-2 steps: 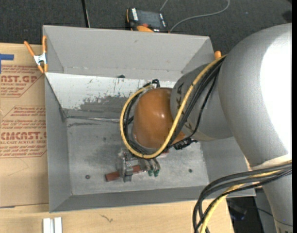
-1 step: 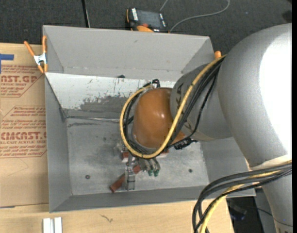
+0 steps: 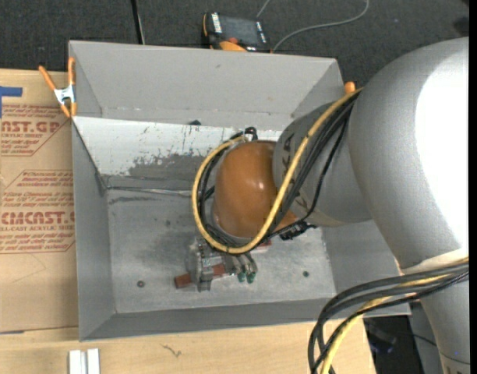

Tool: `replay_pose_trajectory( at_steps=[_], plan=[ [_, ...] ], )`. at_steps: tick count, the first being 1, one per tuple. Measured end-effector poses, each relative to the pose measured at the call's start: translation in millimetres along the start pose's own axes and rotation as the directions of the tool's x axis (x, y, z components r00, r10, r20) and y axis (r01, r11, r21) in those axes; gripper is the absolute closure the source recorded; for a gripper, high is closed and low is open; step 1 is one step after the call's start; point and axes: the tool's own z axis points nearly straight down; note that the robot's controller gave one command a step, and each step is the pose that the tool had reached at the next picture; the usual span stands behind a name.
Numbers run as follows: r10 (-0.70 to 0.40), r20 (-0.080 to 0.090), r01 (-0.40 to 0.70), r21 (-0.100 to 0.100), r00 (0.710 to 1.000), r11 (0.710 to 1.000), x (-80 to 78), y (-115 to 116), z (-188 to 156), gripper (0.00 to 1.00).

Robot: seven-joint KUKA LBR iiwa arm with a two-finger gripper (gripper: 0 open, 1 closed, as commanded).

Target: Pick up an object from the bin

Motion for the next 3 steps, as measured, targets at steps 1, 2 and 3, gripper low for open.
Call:
replay_pose_trajectory(
  at_steps=[1,2,3],
  plan=[
    [0.000,0.000,0.000,0.000,1.000,1.000,0.0,-0.1,0.2,0.00],
    [0.000,-0.001,0.000,0.000,1.000,1.000,0.3,0.0,0.1,1.00],
    [0.000,0.000,0.000,0.000,1.000,1.000,0.0,-0.1,0.2,0.00]
  ],
)
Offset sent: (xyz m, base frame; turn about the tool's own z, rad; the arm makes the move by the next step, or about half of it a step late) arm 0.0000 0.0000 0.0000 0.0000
